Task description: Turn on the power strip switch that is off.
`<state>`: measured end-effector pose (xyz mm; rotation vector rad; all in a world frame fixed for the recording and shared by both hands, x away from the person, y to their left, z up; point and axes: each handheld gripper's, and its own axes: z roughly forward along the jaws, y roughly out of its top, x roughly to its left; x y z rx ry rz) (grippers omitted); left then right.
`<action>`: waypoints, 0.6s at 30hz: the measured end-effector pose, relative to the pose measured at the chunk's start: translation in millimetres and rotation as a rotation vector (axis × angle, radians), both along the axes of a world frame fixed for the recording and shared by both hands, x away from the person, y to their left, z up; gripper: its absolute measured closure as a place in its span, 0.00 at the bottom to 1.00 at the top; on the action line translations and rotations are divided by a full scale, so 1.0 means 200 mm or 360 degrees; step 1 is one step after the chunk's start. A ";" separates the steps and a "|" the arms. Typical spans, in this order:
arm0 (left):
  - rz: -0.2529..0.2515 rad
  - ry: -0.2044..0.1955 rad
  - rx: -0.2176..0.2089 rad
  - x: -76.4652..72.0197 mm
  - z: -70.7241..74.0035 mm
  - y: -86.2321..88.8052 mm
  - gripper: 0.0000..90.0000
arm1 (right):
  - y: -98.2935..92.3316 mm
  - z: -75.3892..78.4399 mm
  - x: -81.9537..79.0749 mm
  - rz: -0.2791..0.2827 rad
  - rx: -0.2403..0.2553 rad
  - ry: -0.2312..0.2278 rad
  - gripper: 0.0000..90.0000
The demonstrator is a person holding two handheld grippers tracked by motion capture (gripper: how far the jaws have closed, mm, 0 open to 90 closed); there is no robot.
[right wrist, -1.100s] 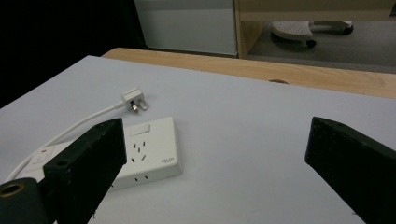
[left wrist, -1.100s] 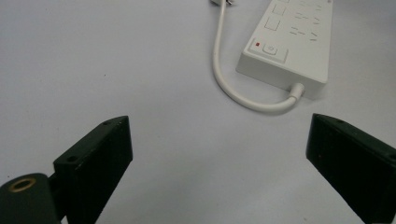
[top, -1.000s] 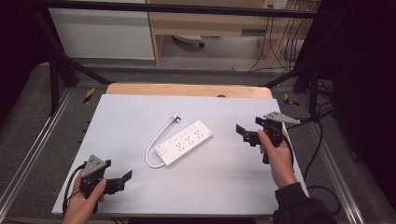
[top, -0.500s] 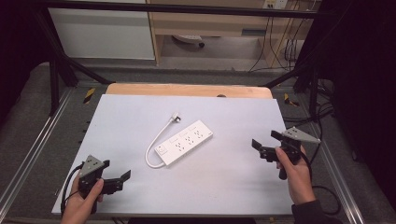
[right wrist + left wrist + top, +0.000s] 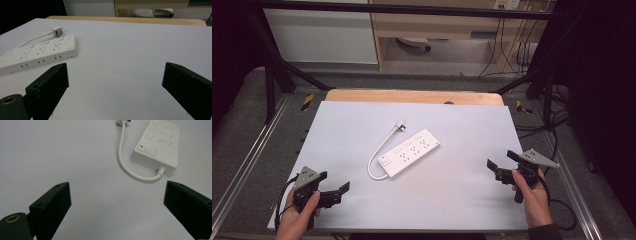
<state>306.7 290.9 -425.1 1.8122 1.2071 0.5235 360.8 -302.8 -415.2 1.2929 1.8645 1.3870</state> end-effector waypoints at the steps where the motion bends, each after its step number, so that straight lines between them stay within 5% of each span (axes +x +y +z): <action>1: -0.0001 0.0000 0.0001 0.00 0.00 0.00 0.08 | 0.00 -0.01 0.00 0.0002 -0.0005 0.0006 0.08; 13: -0.0020 -0.0001 0.0015 0.00 0.00 -0.01 0.08 | 0.09 -0.14 0.01 0.0103 -0.0085 0.0121 0.07; 18: -0.0026 -0.0001 0.0019 0.00 0.00 -0.02 0.08 | 0.13 -0.17 0.03 0.0103 -0.0180 0.0190 0.06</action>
